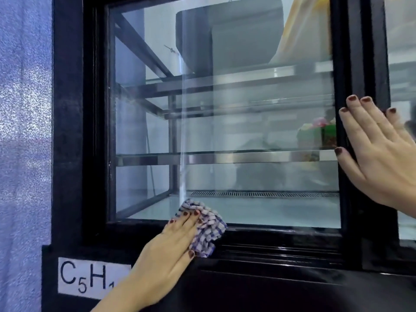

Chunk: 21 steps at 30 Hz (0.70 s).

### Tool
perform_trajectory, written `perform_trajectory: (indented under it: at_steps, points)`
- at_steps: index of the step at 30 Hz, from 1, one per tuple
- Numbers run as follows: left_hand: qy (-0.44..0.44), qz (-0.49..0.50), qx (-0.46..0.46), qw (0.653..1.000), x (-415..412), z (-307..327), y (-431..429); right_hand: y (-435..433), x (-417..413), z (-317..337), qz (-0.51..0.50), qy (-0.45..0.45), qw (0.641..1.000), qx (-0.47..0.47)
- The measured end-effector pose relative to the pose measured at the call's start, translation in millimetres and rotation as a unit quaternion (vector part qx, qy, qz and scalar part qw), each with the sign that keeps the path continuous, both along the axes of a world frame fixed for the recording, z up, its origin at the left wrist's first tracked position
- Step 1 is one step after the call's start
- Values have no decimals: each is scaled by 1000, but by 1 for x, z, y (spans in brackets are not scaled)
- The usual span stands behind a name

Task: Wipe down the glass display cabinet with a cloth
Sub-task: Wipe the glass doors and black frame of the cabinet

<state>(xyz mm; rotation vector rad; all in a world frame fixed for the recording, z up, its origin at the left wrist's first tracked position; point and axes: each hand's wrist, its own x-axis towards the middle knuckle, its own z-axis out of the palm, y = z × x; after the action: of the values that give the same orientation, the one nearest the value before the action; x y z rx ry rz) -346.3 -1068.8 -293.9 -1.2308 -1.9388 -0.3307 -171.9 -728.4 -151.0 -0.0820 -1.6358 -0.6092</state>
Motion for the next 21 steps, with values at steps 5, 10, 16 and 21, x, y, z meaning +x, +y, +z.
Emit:
perform_trajectory:
  at_steps: [5, 10, 16, 21]
  points:
    - [130, -60, -102, 985, 41, 17, 78, -11, 14, 10, -9, -33, 999, -29]
    - [168, -108, -101, 975, 86, 23, 163, -7, 21, 23, -5, -57, 997, -44]
    - [142, -147, -112, 972, 61, 29, 128, -2, 20, 21, 6, -52, 998, -21]
    - [153, -120, -109, 975, 33, 30, 82, -3, 22, 21, 14, -67, 997, -39]
